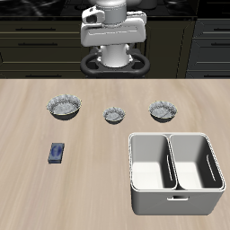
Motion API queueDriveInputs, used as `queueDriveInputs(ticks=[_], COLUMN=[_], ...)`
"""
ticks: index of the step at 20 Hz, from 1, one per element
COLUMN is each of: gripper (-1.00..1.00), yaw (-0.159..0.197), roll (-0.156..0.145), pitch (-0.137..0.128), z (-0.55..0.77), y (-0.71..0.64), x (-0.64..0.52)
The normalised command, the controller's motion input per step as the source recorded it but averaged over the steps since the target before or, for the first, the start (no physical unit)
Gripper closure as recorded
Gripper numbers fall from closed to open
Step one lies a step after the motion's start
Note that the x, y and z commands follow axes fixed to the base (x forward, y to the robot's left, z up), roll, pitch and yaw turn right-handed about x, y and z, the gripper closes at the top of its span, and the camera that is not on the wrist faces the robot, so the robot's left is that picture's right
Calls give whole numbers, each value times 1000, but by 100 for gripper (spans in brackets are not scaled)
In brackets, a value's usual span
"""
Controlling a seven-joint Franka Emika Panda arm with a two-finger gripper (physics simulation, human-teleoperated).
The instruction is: Place the cream cheese in the largest bowl
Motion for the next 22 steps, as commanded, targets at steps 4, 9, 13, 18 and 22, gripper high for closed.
queueDriveInputs(ticks=[4, 9, 13, 18, 22], gripper=[-100, -100, -100, -100, -100], yaw=[22, -18, -7, -7, 26], roll=[-40, -54, -33, -28, 31], pitch=[13, -8, -21, 16, -14], z=[-85, 66, 84, 32, 35], y=[-417, -509, -312, -367, -200], x=[136, 143, 69, 72, 31])
